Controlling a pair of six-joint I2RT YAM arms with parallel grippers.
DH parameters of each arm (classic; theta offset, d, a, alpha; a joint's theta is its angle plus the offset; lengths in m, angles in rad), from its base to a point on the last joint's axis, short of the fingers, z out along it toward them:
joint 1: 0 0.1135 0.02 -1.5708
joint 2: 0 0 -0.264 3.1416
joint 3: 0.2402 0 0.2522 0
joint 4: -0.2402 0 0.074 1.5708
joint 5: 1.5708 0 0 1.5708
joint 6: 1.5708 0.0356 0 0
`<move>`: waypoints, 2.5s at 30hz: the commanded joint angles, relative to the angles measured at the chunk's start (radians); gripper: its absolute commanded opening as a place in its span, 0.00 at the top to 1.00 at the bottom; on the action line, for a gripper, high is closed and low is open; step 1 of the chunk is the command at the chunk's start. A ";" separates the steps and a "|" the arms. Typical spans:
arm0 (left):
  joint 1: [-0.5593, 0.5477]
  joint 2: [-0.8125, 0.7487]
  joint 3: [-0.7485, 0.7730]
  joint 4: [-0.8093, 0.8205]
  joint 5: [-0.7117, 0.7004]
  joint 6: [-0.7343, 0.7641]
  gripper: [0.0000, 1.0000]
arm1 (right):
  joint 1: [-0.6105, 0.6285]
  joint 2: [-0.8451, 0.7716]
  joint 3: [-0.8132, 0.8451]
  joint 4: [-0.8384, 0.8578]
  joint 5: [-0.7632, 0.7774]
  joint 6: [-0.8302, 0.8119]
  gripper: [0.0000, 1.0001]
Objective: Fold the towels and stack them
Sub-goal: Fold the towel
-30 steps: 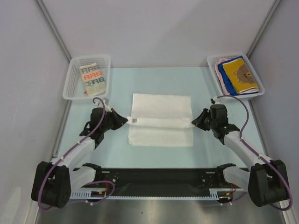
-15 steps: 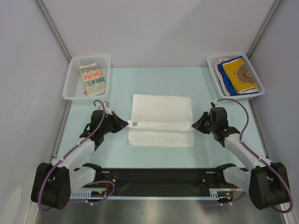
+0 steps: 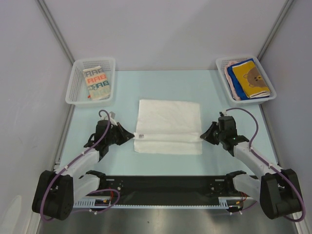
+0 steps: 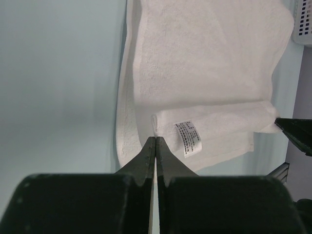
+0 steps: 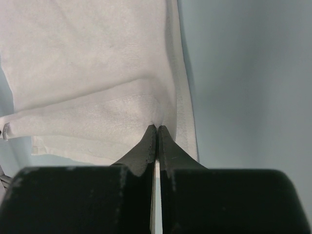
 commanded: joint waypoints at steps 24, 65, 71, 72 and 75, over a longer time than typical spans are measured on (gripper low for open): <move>-0.005 -0.156 0.084 -0.139 0.022 0.002 0.98 | 0.004 -0.151 0.071 -0.136 0.027 -0.004 1.00; -0.011 -0.119 0.104 -0.127 -0.045 0.054 0.56 | 0.009 -0.130 0.032 -0.124 0.063 0.002 0.46; -0.040 0.091 0.194 -0.055 -0.081 0.082 0.57 | 0.018 0.040 0.077 -0.038 0.086 -0.021 0.65; -0.047 0.115 0.207 -0.057 -0.081 0.085 0.57 | 0.024 0.054 0.095 -0.033 0.093 -0.022 0.66; -0.069 0.229 0.259 -0.018 -0.048 0.099 0.59 | 0.045 0.094 0.108 -0.018 0.096 -0.024 0.66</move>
